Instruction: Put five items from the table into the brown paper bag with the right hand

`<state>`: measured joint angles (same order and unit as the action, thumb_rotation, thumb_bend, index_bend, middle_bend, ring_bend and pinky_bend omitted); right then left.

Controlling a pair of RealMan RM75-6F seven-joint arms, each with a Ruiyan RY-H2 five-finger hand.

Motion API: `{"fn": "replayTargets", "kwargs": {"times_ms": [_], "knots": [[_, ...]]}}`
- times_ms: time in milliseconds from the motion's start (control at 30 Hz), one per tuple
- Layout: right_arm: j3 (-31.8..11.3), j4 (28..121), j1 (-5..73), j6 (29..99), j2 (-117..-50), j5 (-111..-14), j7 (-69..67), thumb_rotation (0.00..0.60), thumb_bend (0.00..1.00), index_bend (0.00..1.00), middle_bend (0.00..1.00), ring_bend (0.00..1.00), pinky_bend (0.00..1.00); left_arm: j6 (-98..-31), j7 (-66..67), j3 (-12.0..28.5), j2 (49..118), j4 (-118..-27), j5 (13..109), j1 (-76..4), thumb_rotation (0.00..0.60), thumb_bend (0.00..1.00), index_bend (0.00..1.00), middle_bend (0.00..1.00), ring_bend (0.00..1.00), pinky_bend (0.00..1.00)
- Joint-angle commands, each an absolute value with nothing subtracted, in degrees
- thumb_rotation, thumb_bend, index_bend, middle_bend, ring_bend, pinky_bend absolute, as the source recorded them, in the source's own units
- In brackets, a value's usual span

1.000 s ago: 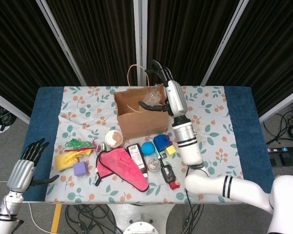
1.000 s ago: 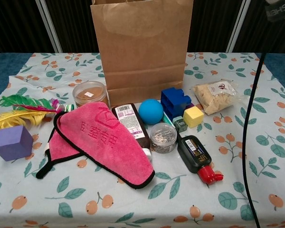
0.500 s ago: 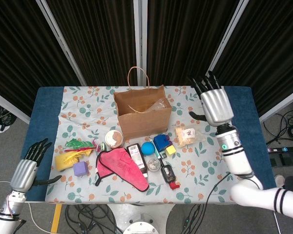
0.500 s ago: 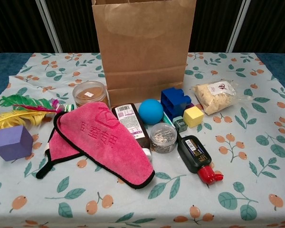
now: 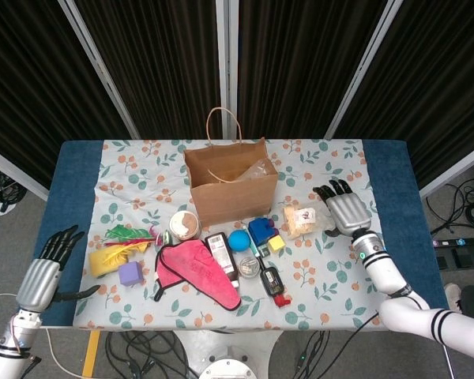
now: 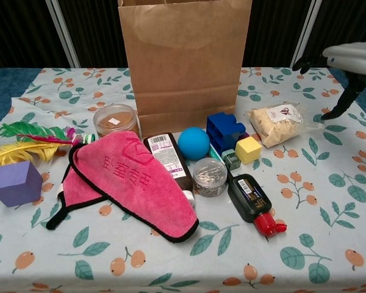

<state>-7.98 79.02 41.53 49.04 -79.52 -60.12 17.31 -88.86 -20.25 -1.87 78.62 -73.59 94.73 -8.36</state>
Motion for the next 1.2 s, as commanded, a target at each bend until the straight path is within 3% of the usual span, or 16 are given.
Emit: {"fn": "replayTargets", "kwargs": {"times_ms": [33,300,433,533,633,767,867,1033,1200], "knots": [[-7.71,75.43,42.57,47.08,-82.91,-60.36,15.58,0.6,0.0,0.08,0.1,0.0,0.0,-88.85,-20.2,-1.91,78.56,-73.53,94.68,-8.3,0.391,0.0,0.09,0.07,0.03,0.07],[-8.86,69.35,44.66,45.23,-88.73,-58.64,16.3,0.6,0.0,0.07,0.12,0.0,0.0,-89.08,-20.24,-1.8,78.23,-73.43,94.34,-8.07,0.395,0.0,0.09,0.07,0.03,0.07],[-8.82,66.46,45.71,43.8,-91.33,-55.88,19.07,0.6,0.0,0.08,0.2,0.02,0.0,-89.17,-20.34,-1.69,78.04,-73.52,94.14,-7.96,0.394,0.0,0.09,0.07,0.03,0.07],[-8.52,65.23,45.87,44.55,-93.15,-55.59,20.58,0.6,0.0,0.19,0.28,0.1,0.02,-89.13,-20.44,-1.65,77.96,-73.61,93.98,-7.9,0.394,0.0,0.09,0.07,0.03,0.07],[-8.44,64.61,45.6,45.97,-94.3,-56.14,21.05,0.6,0.01,0.34,0.39,0.21,0.11,-89.11,-20.45,-1.6,77.91,-73.71,93.96,-7.92,0.393,0.0,0.09,0.07,0.03,0.07],[-8.62,65.39,44.69,49.68,-93.93,-58.88,20.48,0.6,0.1,0.5,0.5,0.33,0.21,-89.27,-20.43,-1.58,77.8,-73.91,94.12,-7.93,0.394,0.0,0.09,0.07,0.03,0.07],[-9.56,68.39,43.54,54.2,-91.52,-61.98,18.95,0.6,0.13,0.54,0.53,0.36,0.24,-89.32,-20.42,-1.68,77.7,-74.1,94.27,-7.9,0.392,0.0,0.09,0.07,0.03,0.07],[-12.76,79.82,41.5,61.1,-82.0,-65.3,18.05,0.6,0.14,0.56,0.54,0.38,0.26,-89.46,-20.4,-1.82,77.86,-74.55,94.81,-8.03,0.394,0.0,0.09,0.07,0.03,0.07],[-19.4,93.71,40.47,67.09,-71.25,-65.73,18.43,0.6,0.14,0.56,0.54,0.38,0.26,-89.49,-20.39,-2.12,78.08,-74.76,95.38,-8.12,0.393,0.0,0.09,0.07,0.03,0.07]]}}
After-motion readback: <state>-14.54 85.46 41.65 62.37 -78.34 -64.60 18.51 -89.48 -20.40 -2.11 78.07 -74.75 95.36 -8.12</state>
